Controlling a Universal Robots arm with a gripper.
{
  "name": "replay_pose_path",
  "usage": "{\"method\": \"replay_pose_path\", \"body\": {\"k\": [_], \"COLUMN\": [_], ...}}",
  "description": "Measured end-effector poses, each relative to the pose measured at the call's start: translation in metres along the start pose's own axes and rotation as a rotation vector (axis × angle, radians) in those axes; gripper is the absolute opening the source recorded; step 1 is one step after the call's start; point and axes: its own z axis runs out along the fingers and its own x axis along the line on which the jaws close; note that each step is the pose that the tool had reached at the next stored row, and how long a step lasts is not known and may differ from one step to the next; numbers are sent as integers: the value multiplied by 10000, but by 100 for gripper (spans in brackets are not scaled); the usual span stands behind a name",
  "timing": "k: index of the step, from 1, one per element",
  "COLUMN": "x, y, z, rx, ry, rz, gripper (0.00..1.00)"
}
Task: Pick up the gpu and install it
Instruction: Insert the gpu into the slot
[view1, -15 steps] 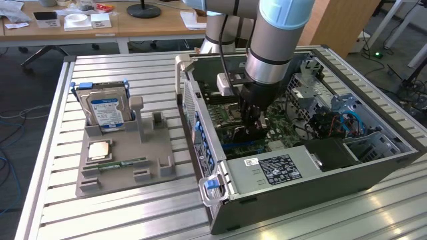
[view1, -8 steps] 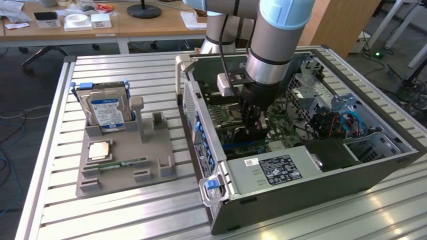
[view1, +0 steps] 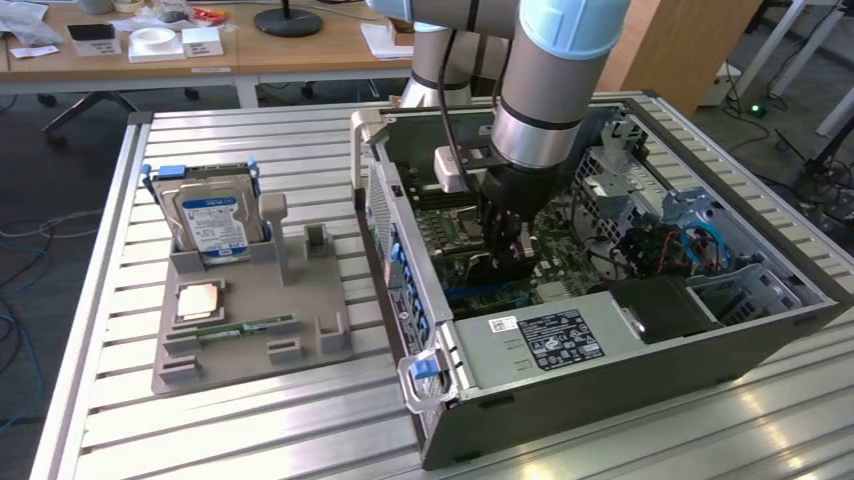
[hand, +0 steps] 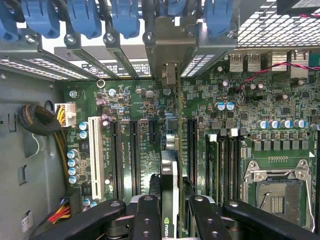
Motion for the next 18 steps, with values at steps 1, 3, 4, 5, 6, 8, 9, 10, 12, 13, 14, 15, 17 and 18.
{"method": "replay_pose_path", "body": {"k": [1, 3, 4, 5, 6, 8, 9, 10, 12, 13, 14, 15, 17, 18], "x": [0, 0, 0, 0, 0, 0, 0, 1, 0, 0, 0, 0, 0, 0], "y": [0, 0, 0, 0, 0, 0, 0, 0, 0, 0, 0, 0, 0, 0], "z": [-2, -5, -5, -6, -6, -6, -9, -17, -19, -19, -19, -19, -19, -19], "rx": [0, 2, 2, 2, 2, 2, 1, 1, 2, 3, 2, 3, 3, 2], "ry": [0, -3, -4, -3, -3, -3, -3, 1, -3, -3, -3, -7, -19, -19], "rz": [0, 0, 0, 0, 0, 0, 0, 0, 0, -1, 0, -1, 1, 1], "gripper": [27, 27, 27, 27, 27, 27, 27, 27, 27, 27, 27, 27, 27, 27]}}
